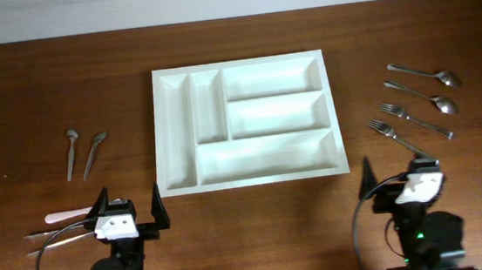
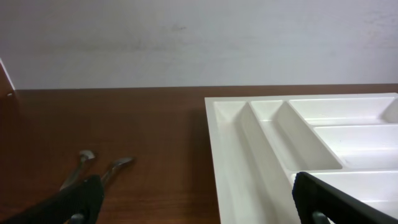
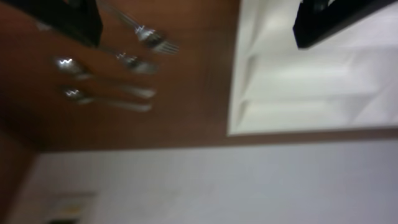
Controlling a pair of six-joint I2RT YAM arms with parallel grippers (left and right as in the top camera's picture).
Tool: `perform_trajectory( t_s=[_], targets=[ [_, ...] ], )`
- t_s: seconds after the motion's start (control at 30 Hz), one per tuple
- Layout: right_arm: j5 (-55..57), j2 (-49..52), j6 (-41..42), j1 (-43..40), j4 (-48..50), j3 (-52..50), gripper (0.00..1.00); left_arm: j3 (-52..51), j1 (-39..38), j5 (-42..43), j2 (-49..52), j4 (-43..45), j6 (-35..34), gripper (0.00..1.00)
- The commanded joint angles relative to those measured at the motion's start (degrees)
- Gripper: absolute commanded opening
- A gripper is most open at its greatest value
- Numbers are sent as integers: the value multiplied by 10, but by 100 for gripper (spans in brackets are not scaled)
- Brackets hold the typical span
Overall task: Pack container
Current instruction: 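Move the right gripper over the forks on the right side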
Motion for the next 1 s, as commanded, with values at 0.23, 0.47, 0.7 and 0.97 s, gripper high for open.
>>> perform_trajectory(
  t_s=[0.23,0.47,0.7,0.97],
  targets=[
    [30,327,40,-104,-280,388,99,-5,3,6,-5,2,9,99],
    [-160,509,39,-124,-443,603,99,-5,3,6,-5,1,9,99],
    [-160,607,34,-126,-445,627,99,-5,3,6,-5,1,9,99],
    [50,721,416,-145,-483,627,99,-5,3,6,-5,1,9,99]
  ],
)
